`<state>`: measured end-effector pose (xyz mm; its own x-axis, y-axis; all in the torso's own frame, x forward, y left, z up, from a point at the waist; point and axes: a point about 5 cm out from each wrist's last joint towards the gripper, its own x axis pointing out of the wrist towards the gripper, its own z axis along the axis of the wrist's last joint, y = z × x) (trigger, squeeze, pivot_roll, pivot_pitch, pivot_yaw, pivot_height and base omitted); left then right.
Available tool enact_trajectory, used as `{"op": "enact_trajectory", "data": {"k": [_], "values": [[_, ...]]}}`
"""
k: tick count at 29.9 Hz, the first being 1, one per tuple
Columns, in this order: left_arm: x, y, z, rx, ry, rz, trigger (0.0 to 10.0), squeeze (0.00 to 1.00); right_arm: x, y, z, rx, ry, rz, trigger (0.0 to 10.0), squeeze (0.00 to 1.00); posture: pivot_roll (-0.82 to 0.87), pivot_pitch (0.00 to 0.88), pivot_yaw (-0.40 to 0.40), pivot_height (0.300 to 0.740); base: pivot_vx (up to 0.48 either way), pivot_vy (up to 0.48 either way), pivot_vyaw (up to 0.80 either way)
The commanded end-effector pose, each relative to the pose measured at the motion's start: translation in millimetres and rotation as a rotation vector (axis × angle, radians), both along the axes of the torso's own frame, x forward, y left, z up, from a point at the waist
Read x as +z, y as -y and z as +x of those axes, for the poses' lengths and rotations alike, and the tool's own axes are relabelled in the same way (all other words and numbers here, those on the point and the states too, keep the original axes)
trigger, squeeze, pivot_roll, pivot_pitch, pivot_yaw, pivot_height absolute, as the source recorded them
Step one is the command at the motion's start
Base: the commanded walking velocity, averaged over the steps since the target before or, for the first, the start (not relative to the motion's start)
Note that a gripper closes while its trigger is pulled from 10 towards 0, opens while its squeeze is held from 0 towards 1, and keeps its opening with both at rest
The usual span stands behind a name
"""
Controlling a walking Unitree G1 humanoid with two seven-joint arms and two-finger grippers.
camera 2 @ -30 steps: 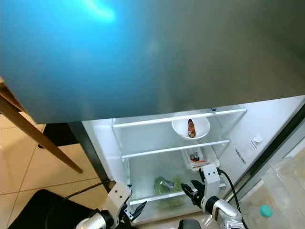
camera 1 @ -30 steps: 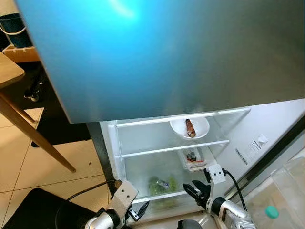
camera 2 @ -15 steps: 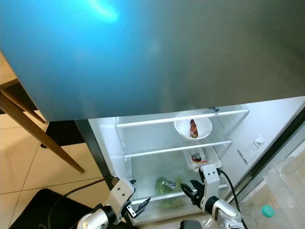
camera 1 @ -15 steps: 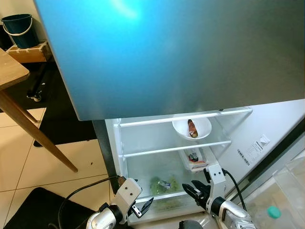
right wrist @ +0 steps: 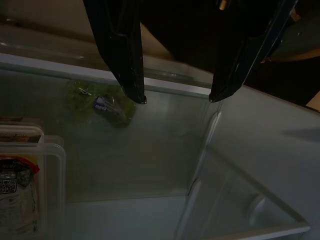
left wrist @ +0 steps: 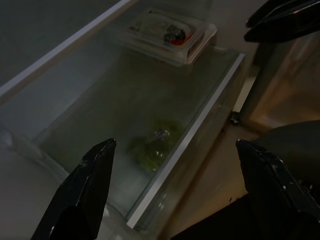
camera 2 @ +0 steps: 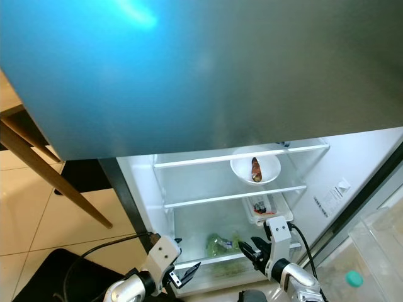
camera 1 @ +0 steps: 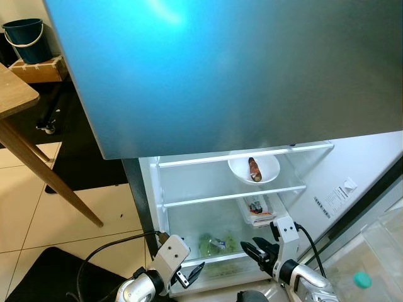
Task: Restocking fridge
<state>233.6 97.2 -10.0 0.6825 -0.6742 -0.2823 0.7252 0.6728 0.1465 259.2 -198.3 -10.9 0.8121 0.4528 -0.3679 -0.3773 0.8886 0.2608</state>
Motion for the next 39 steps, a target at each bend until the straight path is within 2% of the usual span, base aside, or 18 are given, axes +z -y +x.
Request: {"op": "enact_trajectory", "data": {"k": [1, 15, 37, 39], "values": [[0.0, 4.1, 2.5, 0.006, -0.006, 0.014, 10.0, 0.00, -3.1, -0.1, -3.5, -0.008, -0.014, 0.009, 10.0, 0.00, -0.02, 0.071, -0.007, 0.630, -0.319, 0.000, 0.00], [1.4, 4.3, 3.1, 0.013, 0.001, 0.010, 10.0, 0.00, -1.2, -0.7, -3.1, 0.004, 0.002, 0.035, 10.0, 0.00, -0.02, 0.070, -0.006, 0.630, -0.045, 0.000, 0.00], [2.5, 5.0, 3.6, 0.000, 0.009, 0.015, 10.0, 0.00, 0.9, -1.0, -1.8, 0.016, 0.012, 0.058, 10.0, 0.00, -0.02, 0.064, -0.005, 0.730, 0.000, 0.000, 0.00], [0.5, 6.2, 3.2, -0.006, -0.003, 0.035, 10.0, 0.00, 0.9, -0.7, -1.8, 0.014, 0.011, 0.058, 10.0, 0.00, -0.02, 0.064, -0.005, 0.740, -0.369, 0.000, 0.00]]}}
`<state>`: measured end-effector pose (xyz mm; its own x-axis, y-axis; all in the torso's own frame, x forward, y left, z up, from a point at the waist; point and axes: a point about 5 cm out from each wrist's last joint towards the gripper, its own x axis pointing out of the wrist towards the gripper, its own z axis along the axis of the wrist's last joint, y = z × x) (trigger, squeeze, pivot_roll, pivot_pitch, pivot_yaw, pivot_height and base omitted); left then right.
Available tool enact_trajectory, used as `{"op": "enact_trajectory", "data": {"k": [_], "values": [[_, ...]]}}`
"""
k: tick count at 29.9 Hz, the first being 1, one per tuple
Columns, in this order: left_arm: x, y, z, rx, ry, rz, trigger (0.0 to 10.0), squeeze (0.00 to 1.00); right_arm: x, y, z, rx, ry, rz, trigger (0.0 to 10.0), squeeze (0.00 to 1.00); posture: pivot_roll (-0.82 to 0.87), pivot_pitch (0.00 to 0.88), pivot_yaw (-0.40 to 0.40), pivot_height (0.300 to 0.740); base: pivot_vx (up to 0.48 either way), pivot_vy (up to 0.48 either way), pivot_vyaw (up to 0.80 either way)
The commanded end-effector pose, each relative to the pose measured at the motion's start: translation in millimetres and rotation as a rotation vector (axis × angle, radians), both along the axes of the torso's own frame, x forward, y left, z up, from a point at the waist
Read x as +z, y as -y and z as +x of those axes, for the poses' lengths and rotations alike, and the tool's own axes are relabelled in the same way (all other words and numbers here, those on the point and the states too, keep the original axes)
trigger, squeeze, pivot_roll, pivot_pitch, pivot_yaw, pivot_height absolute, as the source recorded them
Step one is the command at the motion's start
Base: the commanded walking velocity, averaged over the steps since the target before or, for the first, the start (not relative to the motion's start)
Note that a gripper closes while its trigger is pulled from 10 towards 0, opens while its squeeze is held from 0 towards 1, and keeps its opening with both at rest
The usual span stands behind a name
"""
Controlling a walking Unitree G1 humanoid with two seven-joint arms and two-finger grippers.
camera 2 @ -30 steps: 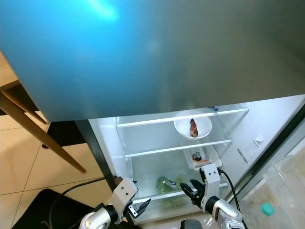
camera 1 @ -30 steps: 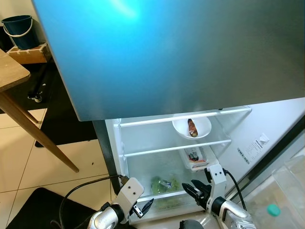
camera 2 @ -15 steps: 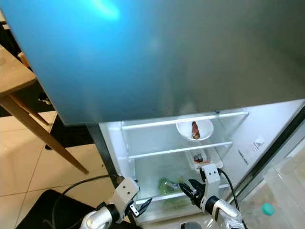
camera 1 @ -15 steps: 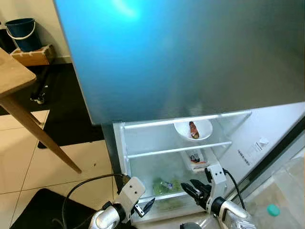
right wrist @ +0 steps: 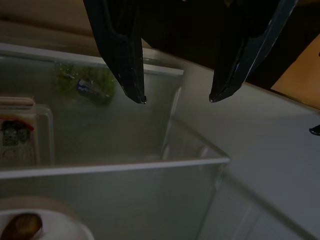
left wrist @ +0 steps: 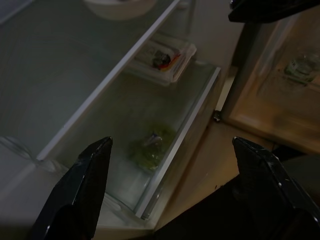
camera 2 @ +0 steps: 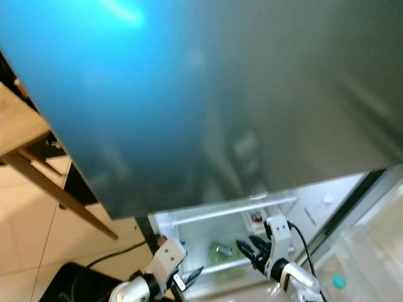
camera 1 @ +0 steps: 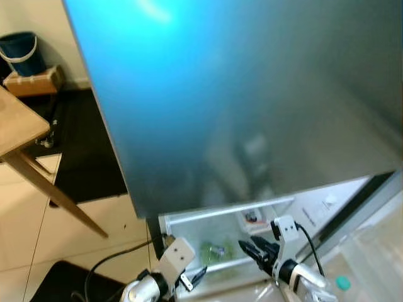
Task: Restocking fridge
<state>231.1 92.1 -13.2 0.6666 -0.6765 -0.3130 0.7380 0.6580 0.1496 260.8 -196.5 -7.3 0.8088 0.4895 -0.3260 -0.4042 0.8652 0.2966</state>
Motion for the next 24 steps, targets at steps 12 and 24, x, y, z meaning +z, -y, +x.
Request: {"op": "enact_trajectory", "data": {"k": [12, 24], "values": [[2, 1.1, 4.3, 0.014, 0.012, 0.022, 10.0, 0.00, -6, 2.6, -4.2, -0.041, -0.046, -0.029, 10.0, 0.00, -0.02, 0.067, -0.006, 0.740, -0.297, 0.000, 0.00], [-15, -16.0, -3.0, 0.077, -0.064, 0.111, 10.0, 0.00, -15, 1.1, -12.0, -0.030, -0.091, -0.069, 10.0, 0.00, -0.02, 0.070, -0.005, 0.740, 0.000, 0.000, 0.00]]}}
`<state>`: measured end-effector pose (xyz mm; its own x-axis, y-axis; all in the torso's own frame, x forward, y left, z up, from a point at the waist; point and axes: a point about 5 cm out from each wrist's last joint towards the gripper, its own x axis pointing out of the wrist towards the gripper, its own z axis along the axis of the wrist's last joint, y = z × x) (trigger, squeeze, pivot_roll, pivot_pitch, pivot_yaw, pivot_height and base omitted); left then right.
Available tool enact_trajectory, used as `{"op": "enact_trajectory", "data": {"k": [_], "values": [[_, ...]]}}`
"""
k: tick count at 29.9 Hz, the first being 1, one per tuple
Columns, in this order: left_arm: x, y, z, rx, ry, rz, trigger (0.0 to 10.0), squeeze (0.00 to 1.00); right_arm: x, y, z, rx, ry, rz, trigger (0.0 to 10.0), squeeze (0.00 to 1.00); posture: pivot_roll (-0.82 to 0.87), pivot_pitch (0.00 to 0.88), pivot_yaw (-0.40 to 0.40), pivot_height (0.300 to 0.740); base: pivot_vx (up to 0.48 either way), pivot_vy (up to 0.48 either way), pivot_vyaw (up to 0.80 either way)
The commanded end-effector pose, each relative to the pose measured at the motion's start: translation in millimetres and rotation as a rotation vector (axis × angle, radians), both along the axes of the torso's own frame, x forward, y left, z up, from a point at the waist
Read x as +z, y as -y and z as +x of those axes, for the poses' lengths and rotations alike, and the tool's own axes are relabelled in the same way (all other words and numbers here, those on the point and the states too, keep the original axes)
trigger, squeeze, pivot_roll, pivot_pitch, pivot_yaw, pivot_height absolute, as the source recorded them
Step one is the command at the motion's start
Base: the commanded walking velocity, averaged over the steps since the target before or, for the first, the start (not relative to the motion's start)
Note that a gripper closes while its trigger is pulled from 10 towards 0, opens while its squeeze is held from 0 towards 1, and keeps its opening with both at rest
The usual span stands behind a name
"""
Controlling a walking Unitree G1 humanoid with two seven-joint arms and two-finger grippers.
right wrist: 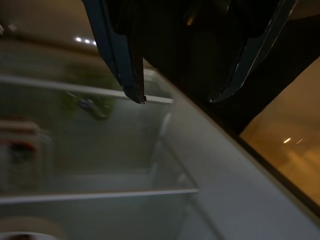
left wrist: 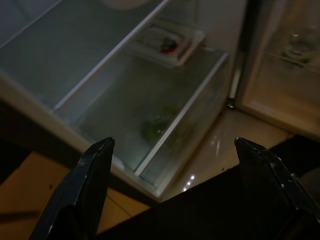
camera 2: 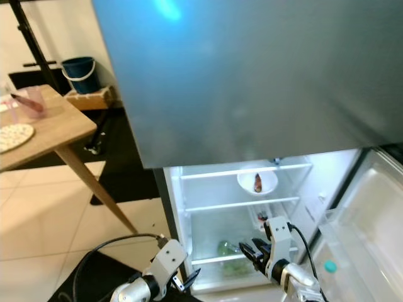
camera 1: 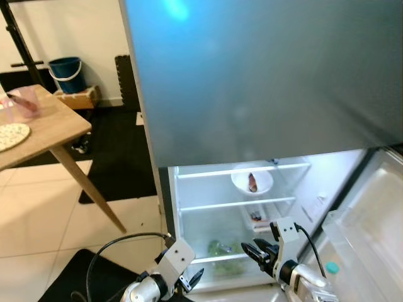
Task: Restocking fridge
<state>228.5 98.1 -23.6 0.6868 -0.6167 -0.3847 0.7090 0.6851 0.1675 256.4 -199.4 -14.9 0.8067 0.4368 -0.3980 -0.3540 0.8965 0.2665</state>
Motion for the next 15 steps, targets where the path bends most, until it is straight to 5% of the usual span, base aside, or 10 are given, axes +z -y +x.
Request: {"op": "enact_trajectory", "data": {"k": [1, 15], "values": [[-5, -9.9, -0.4, 0.024, -0.025, 0.041, 10.0, 0.00, -7, -1.7, -7.6, 0.009, -0.036, -0.009, 10.0, 0.00, -0.02, 0.070, -0.005, 0.740, 0.000, 0.000, 0.00], [-33, -43.7, -24.5, 0.184, -0.199, 0.110, 10.0, 0.00, -23, -1.1, -29.7, 0.048, -0.108, -0.051, 10.0, 0.00, -0.03, 0.068, -0.005, 0.740, 0.000, 0.000, 0.00]]}}
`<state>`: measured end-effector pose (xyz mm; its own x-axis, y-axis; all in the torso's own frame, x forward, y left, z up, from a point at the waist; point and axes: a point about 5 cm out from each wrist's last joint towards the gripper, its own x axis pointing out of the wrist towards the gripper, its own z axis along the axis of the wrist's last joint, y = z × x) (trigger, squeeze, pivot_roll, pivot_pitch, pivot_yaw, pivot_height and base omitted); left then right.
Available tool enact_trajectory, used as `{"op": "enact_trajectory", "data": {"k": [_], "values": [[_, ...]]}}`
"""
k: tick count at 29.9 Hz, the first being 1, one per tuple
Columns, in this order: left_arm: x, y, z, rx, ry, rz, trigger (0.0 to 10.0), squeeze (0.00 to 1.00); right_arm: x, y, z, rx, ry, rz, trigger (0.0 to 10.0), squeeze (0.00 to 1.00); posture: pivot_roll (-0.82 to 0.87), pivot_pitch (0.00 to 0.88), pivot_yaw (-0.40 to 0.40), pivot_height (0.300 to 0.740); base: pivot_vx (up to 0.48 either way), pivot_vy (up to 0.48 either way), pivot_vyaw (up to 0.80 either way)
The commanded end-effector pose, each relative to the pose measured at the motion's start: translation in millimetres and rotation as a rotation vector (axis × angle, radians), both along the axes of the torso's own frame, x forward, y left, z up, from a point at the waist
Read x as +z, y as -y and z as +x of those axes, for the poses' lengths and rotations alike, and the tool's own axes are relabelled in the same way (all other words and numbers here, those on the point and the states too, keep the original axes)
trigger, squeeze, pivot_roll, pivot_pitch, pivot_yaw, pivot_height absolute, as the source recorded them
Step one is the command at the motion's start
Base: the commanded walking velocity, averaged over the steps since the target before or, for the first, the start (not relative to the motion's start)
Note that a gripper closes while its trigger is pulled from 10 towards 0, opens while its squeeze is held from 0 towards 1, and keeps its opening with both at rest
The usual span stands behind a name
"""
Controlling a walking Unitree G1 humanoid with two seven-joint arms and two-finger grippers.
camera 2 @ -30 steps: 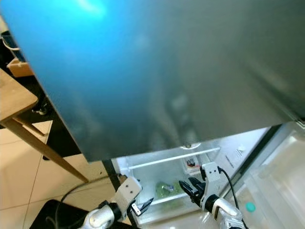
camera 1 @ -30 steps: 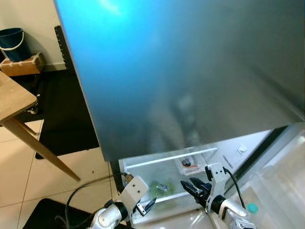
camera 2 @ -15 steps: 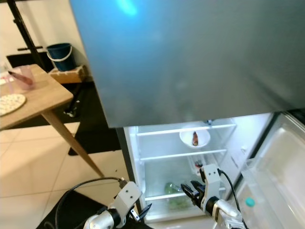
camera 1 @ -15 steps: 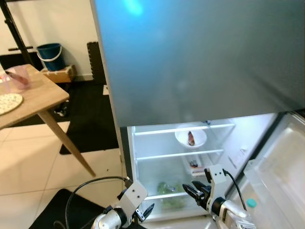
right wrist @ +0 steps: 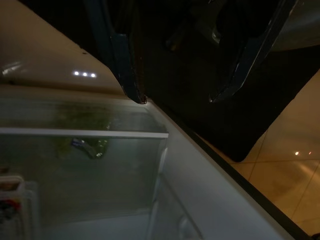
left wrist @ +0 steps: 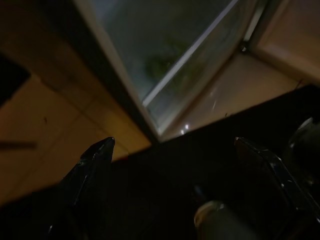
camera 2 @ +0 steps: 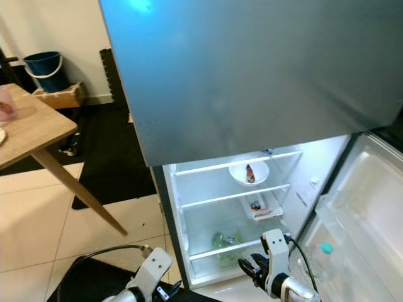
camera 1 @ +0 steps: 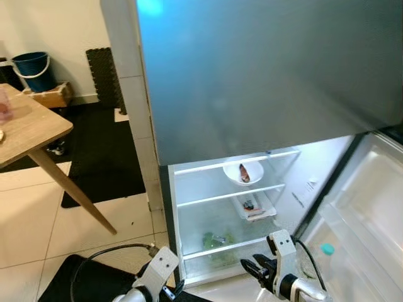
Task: Restocking fridge
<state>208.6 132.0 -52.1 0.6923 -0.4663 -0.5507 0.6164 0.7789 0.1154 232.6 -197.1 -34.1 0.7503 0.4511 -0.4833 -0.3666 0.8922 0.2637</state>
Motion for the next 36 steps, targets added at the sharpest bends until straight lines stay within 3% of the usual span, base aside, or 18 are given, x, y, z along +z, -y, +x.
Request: {"op": "enact_trajectory", "data": {"k": [1, 4, 11, 20, 22, 23, 26, 30, 36], "values": [[-7, -12.8, -8.6, 0.035, -0.047, 0.032, 10.0, 0.00, -6, 1.6, -8.3, 0.004, -0.032, -0.015, 10.0, 0.00, -0.03, 0.068, -0.005, 0.740, 0.000, 0.000, 0.00], [-12, -18.0, -15.2, 0.064, -0.085, 0.040, 10.0, 0.00, -10, 2.0, -12.8, -0.005, -0.056, -0.019, 10.0, 0.00, -0.03, 0.070, -0.005, 0.740, 0.000, 0.000, 0.00], [-28, -33.7, -38.0, 0.170, -0.211, 0.060, 10.0, 0.00, -30, 8.3, -36.4, -0.039, -0.189, -0.183, 10.0, 0.00, -0.03, 0.066, -0.007, 0.740, 0.000, 0.000, 0.00], [-40, -46.7, -61.1, 0.281, -0.332, 0.071, 10.0, 0.00, -45, 11.5, -62.6, -0.062, -0.297, -0.255, 10.0, 0.00, -0.03, 0.062, -0.009, 0.740, 0.000, 0.000, 0.00], [-44, -52.6, -70.5, 0.359, -0.389, 0.065, 10.0, 0.00, -51, 12.2, -73.2, -0.083, -0.350, -0.279, 10.0, 0.00, -0.04, 0.054, -0.010, 0.740, 0.000, 0.000, 0.00], [-50, -59.0, -83.1, 0.443, -0.457, 0.074, 10.0, 0.00, -56, 14.1, -84.2, -0.115, -0.401, -0.298, 10.0, 0.00, -0.03, 0.027, -0.013, 0.740, 0.000, 0.000, 0.00], [-53, -63.3, -92.2, 0.501, -0.502, 0.083, 10.0, 0.00, -61, 16.3, -94.2, -0.150, -0.446, -0.308, 10.0, 0.00, -0.04, 0.014, -0.012, 0.740, 0.000, 0.000, 0.00], [-54, -64.3, -94.7, 0.529, -0.515, 0.078, 10.0, 0.00, -64, 17.4, -102.8, -0.164, -0.480, -0.319, 10.0, 0.00, -0.04, 0.006, -0.010, 0.740, 0.000, 0.000, 0.00], [-51, -66.0, -87.0, 0.541, -0.493, 0.068, 10.0, 0.00, -68, 21.1, -115.3, -0.178, -0.527, -0.332, 10.0, 0.00, -0.03, 0.000, -0.010, 0.740, 0.000, 0.000, -0.80]]}}
